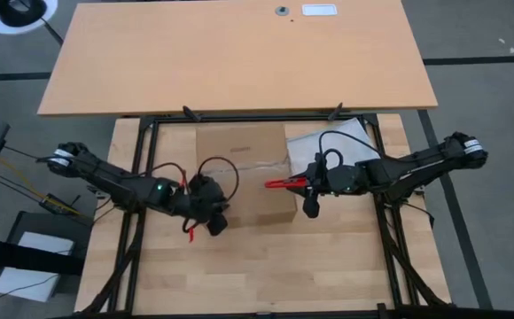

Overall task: Unpack boxes
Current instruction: Open the cardboard box using the red cutter

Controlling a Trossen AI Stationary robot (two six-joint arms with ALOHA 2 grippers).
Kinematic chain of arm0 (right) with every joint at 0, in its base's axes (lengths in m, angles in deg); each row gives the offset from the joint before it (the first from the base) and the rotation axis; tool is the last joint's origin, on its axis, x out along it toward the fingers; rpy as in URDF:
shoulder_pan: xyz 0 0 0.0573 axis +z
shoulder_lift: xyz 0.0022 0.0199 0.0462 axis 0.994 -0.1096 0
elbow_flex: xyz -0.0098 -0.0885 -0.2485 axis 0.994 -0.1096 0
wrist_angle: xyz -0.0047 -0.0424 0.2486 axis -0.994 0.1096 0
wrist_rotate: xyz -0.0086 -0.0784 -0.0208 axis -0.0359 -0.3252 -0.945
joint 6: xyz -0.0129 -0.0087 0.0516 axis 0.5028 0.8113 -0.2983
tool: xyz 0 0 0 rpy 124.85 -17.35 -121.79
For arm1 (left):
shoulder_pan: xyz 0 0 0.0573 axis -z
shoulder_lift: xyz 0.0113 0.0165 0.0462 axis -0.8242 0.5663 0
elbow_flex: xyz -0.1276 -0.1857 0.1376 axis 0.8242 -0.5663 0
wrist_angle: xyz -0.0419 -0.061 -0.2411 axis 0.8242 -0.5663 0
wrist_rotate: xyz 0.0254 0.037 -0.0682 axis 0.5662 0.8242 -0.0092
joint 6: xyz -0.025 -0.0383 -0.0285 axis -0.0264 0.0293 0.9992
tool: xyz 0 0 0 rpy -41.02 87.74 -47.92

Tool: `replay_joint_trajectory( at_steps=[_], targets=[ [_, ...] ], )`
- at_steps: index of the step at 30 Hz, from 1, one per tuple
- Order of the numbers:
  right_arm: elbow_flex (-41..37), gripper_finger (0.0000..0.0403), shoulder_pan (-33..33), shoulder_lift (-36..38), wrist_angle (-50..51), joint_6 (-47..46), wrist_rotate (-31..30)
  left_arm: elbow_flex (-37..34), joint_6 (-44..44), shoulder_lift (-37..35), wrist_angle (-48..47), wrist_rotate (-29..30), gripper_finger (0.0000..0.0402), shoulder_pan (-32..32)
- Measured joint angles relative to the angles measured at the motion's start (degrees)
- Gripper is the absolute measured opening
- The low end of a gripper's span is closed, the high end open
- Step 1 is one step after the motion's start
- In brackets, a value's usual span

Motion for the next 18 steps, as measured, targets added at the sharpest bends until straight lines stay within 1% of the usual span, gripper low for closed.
replay_joint_trajectory(
  at_steps=[4,7,9,10,13,18],
  targets=[
    [0.0,0.014,-0.1,-0.2,-0.1,0.3,0.0,0.0,3.5,2.3,2.0,0.5,0.0117,3.2],
    [0.0,0.0139,-0.4,-0.2,-0.2,1.1,0.0,0.1,4.6,5.1,7.2,0.4,0.0117,5.4],
    [0.0,0.0137,-0.4,-0.1,-0.8,1.8,0.3,0.5,3.7,6.5,11.5,-0.4,0.0117,6.1],
    [0.0,0.0137,-0.4,-0.1,-1.5,1.9,0.4,1.2,2.5,6.9,11.8,-0.7,0.0117,6.3],
    [0.0,0.0137,-0.4,-0.1,-2.8,2.2,0.7,5.7,-2.6,7.4,7.0,-1.0,0.0117,6.2],
    [0.0,0.014,-0.4,0.1,-4.6,2.3,2.0,17.2,-9.6,7.0,-7.3,1.9,0.0117,3.6]
  ],
)
